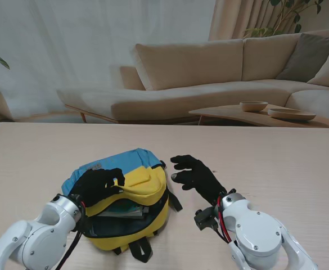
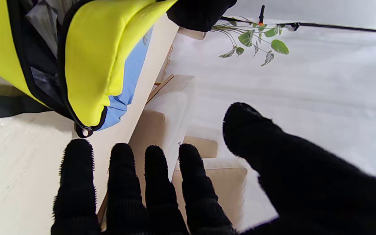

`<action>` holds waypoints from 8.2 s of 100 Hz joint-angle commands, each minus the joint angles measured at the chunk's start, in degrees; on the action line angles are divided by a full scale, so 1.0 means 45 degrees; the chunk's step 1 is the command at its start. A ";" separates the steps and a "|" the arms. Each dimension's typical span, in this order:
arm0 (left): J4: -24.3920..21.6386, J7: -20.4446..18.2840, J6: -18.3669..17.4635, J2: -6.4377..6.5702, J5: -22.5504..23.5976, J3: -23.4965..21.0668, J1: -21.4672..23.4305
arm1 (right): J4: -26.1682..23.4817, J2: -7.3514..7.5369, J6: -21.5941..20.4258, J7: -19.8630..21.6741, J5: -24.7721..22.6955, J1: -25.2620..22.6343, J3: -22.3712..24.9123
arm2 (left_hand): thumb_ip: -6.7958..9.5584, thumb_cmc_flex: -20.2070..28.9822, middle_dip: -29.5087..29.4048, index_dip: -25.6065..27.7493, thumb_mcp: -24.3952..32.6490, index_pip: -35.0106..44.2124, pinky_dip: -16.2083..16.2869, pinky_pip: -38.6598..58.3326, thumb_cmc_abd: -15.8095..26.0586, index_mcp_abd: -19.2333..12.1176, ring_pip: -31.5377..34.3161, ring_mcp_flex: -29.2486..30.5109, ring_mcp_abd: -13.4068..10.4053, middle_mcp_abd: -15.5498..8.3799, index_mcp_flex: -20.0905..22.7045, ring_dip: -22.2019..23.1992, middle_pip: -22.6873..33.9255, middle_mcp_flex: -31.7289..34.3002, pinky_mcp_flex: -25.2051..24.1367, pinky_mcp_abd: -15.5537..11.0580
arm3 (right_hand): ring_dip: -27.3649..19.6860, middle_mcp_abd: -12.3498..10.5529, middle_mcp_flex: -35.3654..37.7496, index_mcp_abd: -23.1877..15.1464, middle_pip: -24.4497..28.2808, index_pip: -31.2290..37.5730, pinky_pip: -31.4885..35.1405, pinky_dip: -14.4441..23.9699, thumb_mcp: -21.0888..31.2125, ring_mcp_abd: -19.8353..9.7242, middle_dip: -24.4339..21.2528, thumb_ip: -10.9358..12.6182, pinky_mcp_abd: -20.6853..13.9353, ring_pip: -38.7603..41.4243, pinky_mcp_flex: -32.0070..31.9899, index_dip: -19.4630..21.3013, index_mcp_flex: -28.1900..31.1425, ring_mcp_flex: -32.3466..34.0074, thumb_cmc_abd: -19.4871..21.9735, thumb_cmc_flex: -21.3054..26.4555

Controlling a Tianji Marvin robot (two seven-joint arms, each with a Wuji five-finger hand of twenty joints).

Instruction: Pack books into the school bag then zip close the school bag

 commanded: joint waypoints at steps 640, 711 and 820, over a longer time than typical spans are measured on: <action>0.2515 0.3777 0.8851 -0.0771 0.2527 0.0146 0.2467 | 0.4208 0.1134 -0.2204 0.2467 -0.8210 0.4987 -0.8056 | 0.0662 -0.2676 -0.1018 0.1026 0.3492 -0.1658 -0.1087 -0.5522 0.0627 -0.1420 -0.5015 -0.7366 -0.2288 -0.1810 -0.5227 -0.1388 -0.4340 -0.8673 -0.4012 -0.2671 | -0.1262 -0.3105 0.0056 -0.2640 -0.1865 -0.1580 -0.3716 -0.2200 0.1362 -0.3789 -0.0558 0.2136 -0.4153 -0.2614 -0.1619 0.1160 -0.0275 -0.1325 -0.0153 -0.0821; 0.2642 0.4019 0.9504 -0.0844 0.2336 0.0377 0.2195 | 0.4224 0.1129 -0.2202 0.2476 -0.8113 0.4971 -0.8064 | 0.0399 -0.4888 -0.0800 0.3422 0.1551 0.1965 -0.1228 -0.5902 0.0548 -0.0455 -0.4902 -0.7269 -0.1992 -0.1327 -0.3939 -0.1262 -0.4233 -0.7972 -0.4055 -0.2422 | -0.1198 -0.3081 0.0019 -0.2607 -0.1838 -0.1566 -0.3473 -0.2041 0.1396 -0.3740 -0.0548 0.2198 -0.4193 -0.2499 -0.1544 0.1145 -0.0285 -0.1277 -0.0143 -0.0803; 0.3000 0.3842 0.9143 -0.0825 0.1965 0.0345 0.1812 | 0.4295 0.1104 -0.2161 0.2479 -0.7938 0.5006 -0.8087 | 0.0502 -0.0020 -0.0729 0.1562 0.0911 0.0812 -0.1007 -0.5738 0.0782 -0.0520 -0.4551 -0.7050 -0.1920 -0.1272 -0.2194 -0.1115 -0.4034 -0.7422 -0.4053 -0.2334 | -0.1167 -0.3064 0.0024 -0.2572 -0.1805 -0.1545 -0.3301 -0.1890 0.1415 -0.3731 -0.0540 0.2284 -0.4184 -0.2448 -0.1511 0.1119 -0.0278 -0.1249 -0.0103 -0.0819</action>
